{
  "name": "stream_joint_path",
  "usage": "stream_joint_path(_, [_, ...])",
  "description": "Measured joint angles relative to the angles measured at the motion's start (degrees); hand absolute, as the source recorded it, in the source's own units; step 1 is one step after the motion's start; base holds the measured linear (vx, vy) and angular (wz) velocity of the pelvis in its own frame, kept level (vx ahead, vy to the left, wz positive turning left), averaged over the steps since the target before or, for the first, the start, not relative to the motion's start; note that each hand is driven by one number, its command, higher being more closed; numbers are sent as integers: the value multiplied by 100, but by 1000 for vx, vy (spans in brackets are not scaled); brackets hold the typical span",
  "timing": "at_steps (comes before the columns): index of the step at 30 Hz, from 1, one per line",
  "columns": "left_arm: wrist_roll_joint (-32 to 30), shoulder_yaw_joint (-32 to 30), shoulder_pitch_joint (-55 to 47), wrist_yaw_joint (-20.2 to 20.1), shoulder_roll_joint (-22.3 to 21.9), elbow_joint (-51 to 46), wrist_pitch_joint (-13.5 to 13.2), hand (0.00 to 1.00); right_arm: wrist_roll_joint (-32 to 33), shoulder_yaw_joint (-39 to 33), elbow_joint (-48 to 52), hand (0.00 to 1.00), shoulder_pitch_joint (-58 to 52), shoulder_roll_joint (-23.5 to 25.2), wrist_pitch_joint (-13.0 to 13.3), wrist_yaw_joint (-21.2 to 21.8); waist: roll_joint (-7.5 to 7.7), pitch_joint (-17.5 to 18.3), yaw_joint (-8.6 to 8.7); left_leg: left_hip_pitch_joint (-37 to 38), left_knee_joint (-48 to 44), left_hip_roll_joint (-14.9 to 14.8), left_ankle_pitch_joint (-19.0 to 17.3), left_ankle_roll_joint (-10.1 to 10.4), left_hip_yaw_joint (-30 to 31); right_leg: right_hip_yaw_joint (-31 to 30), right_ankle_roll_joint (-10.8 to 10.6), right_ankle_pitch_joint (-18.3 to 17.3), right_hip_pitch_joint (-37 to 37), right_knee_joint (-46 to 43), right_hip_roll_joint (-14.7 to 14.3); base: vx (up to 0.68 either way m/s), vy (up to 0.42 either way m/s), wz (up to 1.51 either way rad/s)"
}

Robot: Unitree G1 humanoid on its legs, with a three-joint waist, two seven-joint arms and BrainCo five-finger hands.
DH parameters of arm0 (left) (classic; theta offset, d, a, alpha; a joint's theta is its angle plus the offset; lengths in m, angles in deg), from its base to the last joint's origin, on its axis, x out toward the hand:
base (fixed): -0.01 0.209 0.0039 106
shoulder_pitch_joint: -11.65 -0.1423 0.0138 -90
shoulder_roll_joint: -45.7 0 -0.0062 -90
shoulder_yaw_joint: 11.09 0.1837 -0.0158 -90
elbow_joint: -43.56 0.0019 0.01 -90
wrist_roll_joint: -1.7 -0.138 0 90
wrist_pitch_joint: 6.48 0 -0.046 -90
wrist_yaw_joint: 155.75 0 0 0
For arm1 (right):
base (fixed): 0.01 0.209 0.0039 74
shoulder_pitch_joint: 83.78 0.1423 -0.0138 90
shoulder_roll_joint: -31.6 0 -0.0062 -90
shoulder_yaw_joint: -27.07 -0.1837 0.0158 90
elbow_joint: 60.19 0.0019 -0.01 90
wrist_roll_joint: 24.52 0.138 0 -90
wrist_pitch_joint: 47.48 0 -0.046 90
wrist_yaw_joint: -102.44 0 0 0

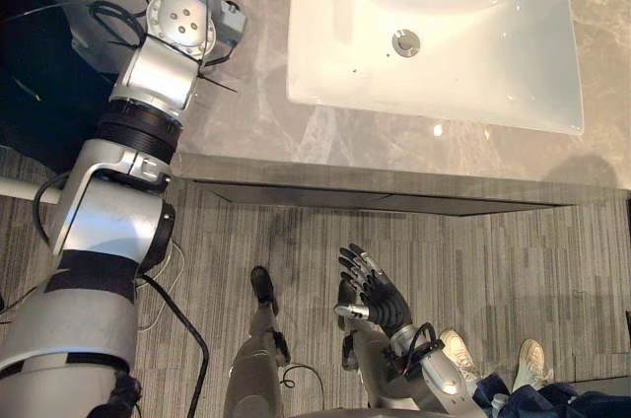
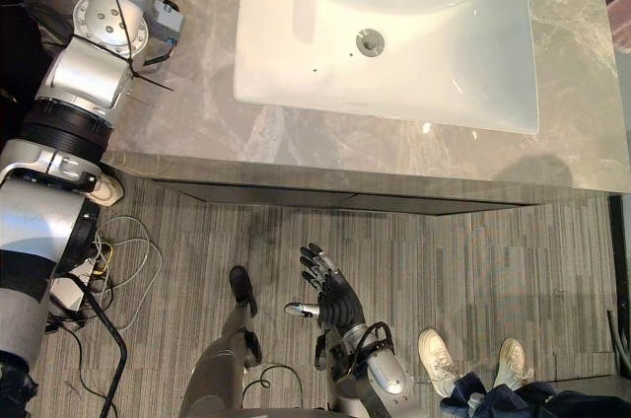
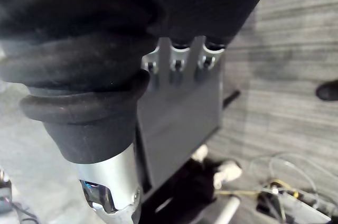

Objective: Organize washtable

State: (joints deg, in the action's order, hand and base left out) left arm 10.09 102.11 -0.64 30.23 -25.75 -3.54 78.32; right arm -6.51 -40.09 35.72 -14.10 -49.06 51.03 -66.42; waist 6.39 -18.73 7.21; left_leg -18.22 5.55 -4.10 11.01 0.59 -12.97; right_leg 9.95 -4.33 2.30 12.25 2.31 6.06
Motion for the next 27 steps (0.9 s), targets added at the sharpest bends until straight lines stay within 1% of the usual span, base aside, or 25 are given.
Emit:
stream_joint_path(3, [74,0,-96,-220,41,-121,-4,100,-4,2,0,0,-14,-1,-1,42,-2,-1,-7,2,-1,6,0,0,17,15,0,0,-12,1,5,0,0,0])
stream_joint_path(4, [105,0,-181,-227,71,-251,-7,100,-4,2,0,0,-14,0,0,42,-2,-1,-7,4,-1,7,0,0,19,17,0,0,-16,1,6,2,17,3])
stream_joint_path(5, [124,0,-474,-236,143,-699,-25,100,-4,2,0,0,-11,-1,-1,42,-3,-2,-16,8,-1,9,0,0,28,29,0,0,-25,2,7,3,9,3])
stream_joint_path(6, [181,1,-612,-261,165,-881,-39,100,-4,2,0,0,-11,-1,-1,42,-3,-2,-18,9,-2,9,0,0,35,38,0,0,-32,5,7,6,10,6])
stream_joint_path(8, [409,48,-1242,-365,179,-1540,-95,100,-1,-9,-1,0,-6,-4,-1,41,-5,-2,-37,39,-4,19,1,0,73,89,0,0,-107,41,9,10,9,10])
stream_joint_path(9, [477,99,-1400,-396,179,-1683,-102,100,0,-17,-1,0,-4,-5,-1,41,-10,1,-48,48,-4,22,1,0,87,102,0,0,-126,47,9,7,9,9])
stream_joint_path(10, [558,149,-1608,-490,179,-1887,-105,100,0,-36,-1,0,0,-5,-1,40,-20,3,-83,58,-4,23,0,1,95,110,-1,0,-146,57,8,0,7,4])
stream_joint_path(11, [678,153,-1880,-559,178,-2220,-170,100,1,-58,-2,0,12,-25,-1,39,-32,4,-150,70,-4,24,0,1,98,113,-1,0,-166,71,7,-2,7,10])
stream_joint_path(12, [760,155,-2151,-633,178,-2513,-207,100,1,-85,-9,0,27,-81,-1,39,-81,25,-173,78,-4,30,0,1,146,165,-1,0,-210,82,6,2,8,14])
stream_joint_path(14, [964,152,-2485,-738,205,-2786,-259,100,1,-159,-12,0,32,-100,-1,38,-150,55,-202,108,-4,37,0,2,181,212,-2,-3,-266,89,8,8,10,15])
stream_joint_path(15, [1095,138,-2762,-791,235,-2977,-273,100,1,-217,-17,0,37,-124,-1,37,-218,91,-230,144,-4,45,-1,3,195,241,-2,-4,-310,95,13,9,16,6])
stream_joint_path(16, [1278,101,-3030,-865,242,-3143,-279,100,1,-275,-48,0,41,-144,0,36,-285,133,-297,180,-3,47,-2,4,194,237,-4,-5,-343,95,16,1,21,5])
stream_joint_path(17, [1417,36,-3246,-900,242,-3265,-286,100,7,-291,-124,0,71,-177,0,35,-327,154,-324,235,-1,51,-6,9,197,242,-9,-9,-410,102,18,0,0,0])
stream_joint_path(18, [1500,-51,-3414,-940,241,-3344,-290,100,8,-291,-198,0,106,-201,0,35,-354,180,-332,269,1,50,-9,12,203,244,-11,-13,-446,102,17,-11,15,4])
stream_joint_path(20, [1855,-538,-4130,-966,209,-3599,-309,100,9,-413,-399,0,166,-276,-5,35,-473,368,-339,341,14,50,-14,20,225,279,-18,-36,-524,96,9,-21,8,4])
stream_joint_path(21, [1931,-734,-4357,-964,189,-3704,-320,100,9,-489,-419,0,174,-269,-5,32,-508,403,-334,380,9,54,-13,20,229,283,-17,-37,-564,94,9,0,0,0])
stream_joint_path(23, [2157,-1477,-5277,-948,-57,-4044,-417,100,43,-842,-483,0,200,-272,-5,-2,-622,532,-342,630,32,83,-21,25,257,332,-14,-94,-826,87,14,-14,17,10])
stream_joint_path(24, [2216,-1633,-5519,-949,-138,-4159,-430,100,49,-929,-483,0,195,-272,-5,-12,-659,608,-341,662,33,87,-35,26,281,362,-1,-122,-841,80,17,-32,20,21])
stream_joint_path(25, [2253,-1869,-5989,-951,-301,-4382,-480,100,54,-1108,-487,0,192,-265,-5,-42,-712,777,-348,703,34,90,-51,35,319,407,30,-176,-899,72,17,-20,20,19])
stream_joint_path(26, [2254,-2014,-6429,-957,-474,-4597,-529,100,56,-1260,-497,0,192,-266,-5,-86,-748,965,-382,722,34,86,-62,48,337,427,25,-219,-920,43,18,5,18,15])
stream_joint_path(27, [2254,-2067,-6622,-963,-575,-4686,-534,100,57,-1322,-501,0,192,-263,-5,-93,-766,1045,-426,735,34,80,-62,48,341,430,33,-235,-920,13,19,2,12,5])
